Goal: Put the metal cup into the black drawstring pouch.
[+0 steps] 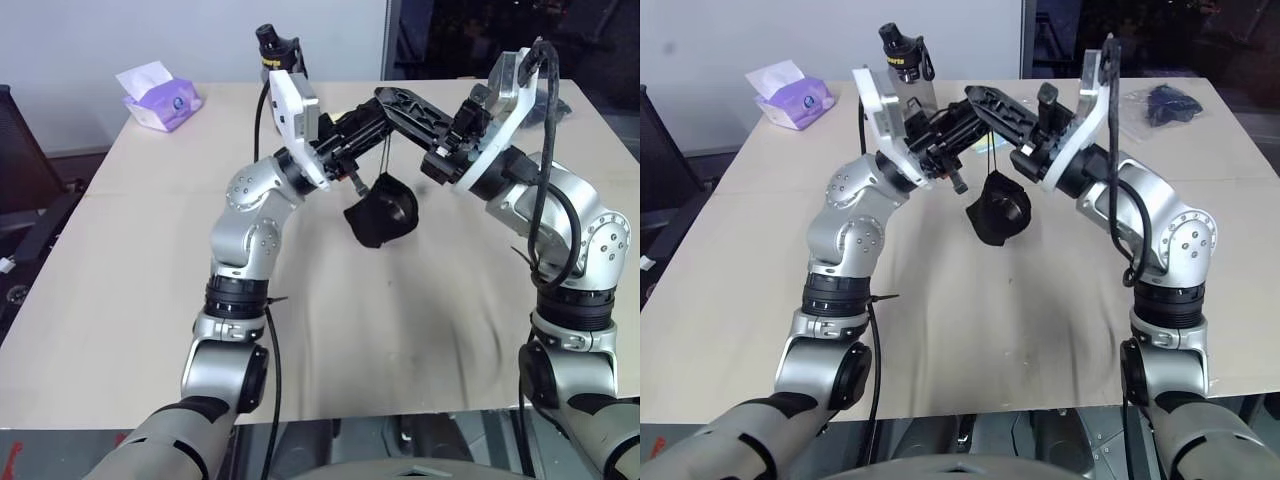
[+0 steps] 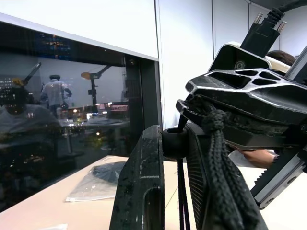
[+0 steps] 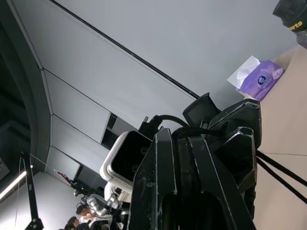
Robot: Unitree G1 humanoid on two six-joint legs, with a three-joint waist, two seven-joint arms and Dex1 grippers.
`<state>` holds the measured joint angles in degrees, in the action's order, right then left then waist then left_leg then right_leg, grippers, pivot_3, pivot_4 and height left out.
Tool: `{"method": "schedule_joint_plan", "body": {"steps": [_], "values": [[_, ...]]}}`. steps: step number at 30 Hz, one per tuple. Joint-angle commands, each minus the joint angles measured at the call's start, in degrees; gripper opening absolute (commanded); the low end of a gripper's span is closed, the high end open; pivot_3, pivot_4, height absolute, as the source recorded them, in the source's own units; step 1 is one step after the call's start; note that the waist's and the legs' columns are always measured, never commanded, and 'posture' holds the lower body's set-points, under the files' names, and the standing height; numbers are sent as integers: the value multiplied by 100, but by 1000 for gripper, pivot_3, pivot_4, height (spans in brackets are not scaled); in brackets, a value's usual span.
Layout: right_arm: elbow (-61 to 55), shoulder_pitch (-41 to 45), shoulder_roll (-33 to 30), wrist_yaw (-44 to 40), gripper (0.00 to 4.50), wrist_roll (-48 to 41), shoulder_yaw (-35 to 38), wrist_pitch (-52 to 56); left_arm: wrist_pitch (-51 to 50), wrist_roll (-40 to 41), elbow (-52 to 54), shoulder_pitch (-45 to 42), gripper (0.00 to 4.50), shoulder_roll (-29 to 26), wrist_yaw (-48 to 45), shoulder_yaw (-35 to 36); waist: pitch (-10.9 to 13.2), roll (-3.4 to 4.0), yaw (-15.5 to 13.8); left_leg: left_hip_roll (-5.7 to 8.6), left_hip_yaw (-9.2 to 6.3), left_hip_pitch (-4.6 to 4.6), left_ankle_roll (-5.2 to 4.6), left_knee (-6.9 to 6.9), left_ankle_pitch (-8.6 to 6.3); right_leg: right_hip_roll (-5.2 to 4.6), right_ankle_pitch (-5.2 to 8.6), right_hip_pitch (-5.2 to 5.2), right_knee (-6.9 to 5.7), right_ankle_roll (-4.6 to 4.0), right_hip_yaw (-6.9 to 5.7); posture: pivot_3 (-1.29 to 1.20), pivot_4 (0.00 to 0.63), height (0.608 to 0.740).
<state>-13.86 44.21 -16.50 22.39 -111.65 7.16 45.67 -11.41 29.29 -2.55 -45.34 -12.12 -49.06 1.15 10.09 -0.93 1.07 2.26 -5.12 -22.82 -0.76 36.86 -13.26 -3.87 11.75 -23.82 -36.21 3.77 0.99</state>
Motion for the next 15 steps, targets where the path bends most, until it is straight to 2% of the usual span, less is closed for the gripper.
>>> {"method": "schedule_joint_plan", "body": {"steps": [1, 5, 8, 11, 15], "values": [[-180, 115, -122, -105, 0, -135, 48, -30, 148, -195, 133, -81, 112, -68, -18, -135, 0, 0, -1, 0, 0, 0, 0, 0, 0, 0, 0, 0, 0, 0, 0, 0, 150, 740], [-111, 371, -426, -841, 0, 452, 153, 3, -33, -356, 94, -46, 112, -59, 103, -308, 0, 0, -8, 2, 2, -1, 0, 0, 0, 0, 0, 0, 2, 0, 1, 0, 150, 740], [240, 953, -564, -1149, 0, 655, 335, -187, -332, -402, 77, 144, 112, -160, -34, -500, 0, 0, 10, 3, 4, 0, 0, 1, 0, 1, 0, 0, 1, 1, 2, 0, 150, 740], [509, 1517, -641, -1604, 0, 997, 458, -310, -317, -510, -69, 319, 112, -173, -47, -586, 1, 2, 24, 1, 2, 2, 0, 0, 0, 9, 0, -1, -1, 0, 2, 0, 150, 740], [578, 1866, -581, -2174, 0, 1363, 601, -463, -268, -675, -241, 428, 112, -189, -18, -651, 1, 2, 17, -8, -1, 1, 0, -2, 0, 17, 0, -2, 0, 0, -3, 0, 150, 740]]}}
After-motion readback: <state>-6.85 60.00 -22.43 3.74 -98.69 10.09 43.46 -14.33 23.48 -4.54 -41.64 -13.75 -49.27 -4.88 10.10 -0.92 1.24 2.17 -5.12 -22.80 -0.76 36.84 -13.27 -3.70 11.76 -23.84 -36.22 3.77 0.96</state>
